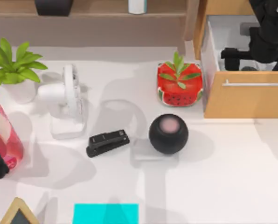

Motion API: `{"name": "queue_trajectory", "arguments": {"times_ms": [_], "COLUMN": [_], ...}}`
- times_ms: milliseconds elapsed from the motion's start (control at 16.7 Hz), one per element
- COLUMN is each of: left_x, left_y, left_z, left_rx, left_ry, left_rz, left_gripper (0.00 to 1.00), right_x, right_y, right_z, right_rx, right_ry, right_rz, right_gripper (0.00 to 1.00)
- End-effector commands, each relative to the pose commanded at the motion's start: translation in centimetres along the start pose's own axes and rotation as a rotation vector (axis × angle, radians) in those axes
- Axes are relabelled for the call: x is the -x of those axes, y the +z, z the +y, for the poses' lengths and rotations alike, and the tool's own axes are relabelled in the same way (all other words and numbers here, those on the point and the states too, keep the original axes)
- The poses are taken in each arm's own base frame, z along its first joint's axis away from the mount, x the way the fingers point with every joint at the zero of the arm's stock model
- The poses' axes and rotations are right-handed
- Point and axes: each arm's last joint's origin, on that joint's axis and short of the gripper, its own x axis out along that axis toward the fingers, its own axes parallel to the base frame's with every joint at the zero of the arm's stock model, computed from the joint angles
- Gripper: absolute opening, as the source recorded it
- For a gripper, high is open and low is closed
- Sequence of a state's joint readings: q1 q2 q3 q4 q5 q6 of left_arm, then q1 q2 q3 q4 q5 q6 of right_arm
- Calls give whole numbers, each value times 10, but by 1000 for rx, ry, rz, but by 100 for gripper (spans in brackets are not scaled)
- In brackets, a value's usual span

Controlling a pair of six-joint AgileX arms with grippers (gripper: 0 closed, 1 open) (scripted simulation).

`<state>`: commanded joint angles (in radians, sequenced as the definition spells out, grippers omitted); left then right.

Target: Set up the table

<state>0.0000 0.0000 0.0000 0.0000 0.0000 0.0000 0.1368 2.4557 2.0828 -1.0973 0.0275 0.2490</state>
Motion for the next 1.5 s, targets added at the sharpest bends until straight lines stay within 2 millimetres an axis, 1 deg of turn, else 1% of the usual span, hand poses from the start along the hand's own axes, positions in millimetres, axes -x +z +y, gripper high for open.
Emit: {"name": "queue_trajectory", "arguments": {"times_ms": [540, 600, 1140, 1320, 1500], "left_x": [0, 0, 0, 0, 0], "left_y": [0, 0, 0, 0, 0], "left_z": [0, 0, 0, 0, 0], "left_rx": [0, 0, 0, 0, 0], "left_ry": [0, 0, 0, 0, 0], "left_rz": [0, 0, 0, 0, 0], "left_gripper": [100, 100, 100, 100, 100], "right_x": [0, 0, 0, 19, 46], "right_y": [0, 0, 0, -2, -11], "right_z": [0, 0, 0, 1, 2], "right_rx": [0, 0, -2, -15, -56], "right_ry": [0, 0, 0, -7, -29], "right_rz": [0, 0, -1, -19, -40], "right_gripper": [2, 0, 0, 0, 0]}}
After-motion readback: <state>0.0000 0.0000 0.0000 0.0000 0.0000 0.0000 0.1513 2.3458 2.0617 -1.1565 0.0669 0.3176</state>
